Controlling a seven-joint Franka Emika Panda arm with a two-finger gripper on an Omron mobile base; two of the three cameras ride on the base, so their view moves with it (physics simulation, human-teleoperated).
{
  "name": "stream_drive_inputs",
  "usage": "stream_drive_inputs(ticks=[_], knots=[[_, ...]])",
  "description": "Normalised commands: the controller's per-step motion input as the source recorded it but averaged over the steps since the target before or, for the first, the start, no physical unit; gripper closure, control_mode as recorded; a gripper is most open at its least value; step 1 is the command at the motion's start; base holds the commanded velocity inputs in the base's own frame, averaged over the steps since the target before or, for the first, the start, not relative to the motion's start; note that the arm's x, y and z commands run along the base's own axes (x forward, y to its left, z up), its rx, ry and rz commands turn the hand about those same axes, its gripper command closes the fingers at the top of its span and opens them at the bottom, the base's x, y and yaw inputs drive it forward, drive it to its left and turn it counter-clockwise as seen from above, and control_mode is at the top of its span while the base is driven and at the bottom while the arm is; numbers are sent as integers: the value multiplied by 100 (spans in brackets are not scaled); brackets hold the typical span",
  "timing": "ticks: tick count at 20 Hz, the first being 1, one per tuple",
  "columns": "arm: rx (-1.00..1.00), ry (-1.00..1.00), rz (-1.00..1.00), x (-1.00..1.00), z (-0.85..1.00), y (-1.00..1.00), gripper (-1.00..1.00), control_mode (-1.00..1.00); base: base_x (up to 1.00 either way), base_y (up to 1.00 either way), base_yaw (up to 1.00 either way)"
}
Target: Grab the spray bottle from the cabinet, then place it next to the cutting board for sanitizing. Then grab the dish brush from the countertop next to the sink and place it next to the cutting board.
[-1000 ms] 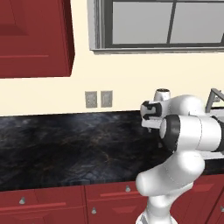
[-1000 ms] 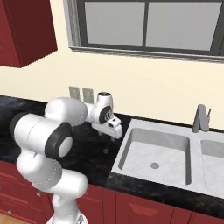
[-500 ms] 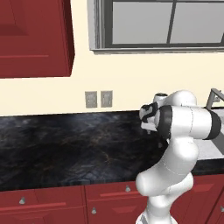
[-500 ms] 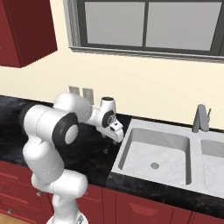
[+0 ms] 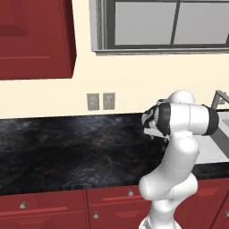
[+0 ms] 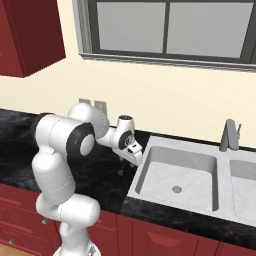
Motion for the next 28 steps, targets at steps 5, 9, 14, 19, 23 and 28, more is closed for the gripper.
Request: stream_drive_inputs(ticks=[5,9,14,19,23,28], knots=[[0,1,0,0,-18,2,100,-100,0,0,0],[0,-2,0,-15,3,0,100,-100,0,0,0],[0,-16,13,-49,73,0,100,-100,0,0,0],[0,-10,32,-52,100,0,100,-100,0,0,0],[2,-17,28,-52,100,0,100,-100,0,0,0],[11,-33,19,-43,82,3,100,-100,0,0,0]])
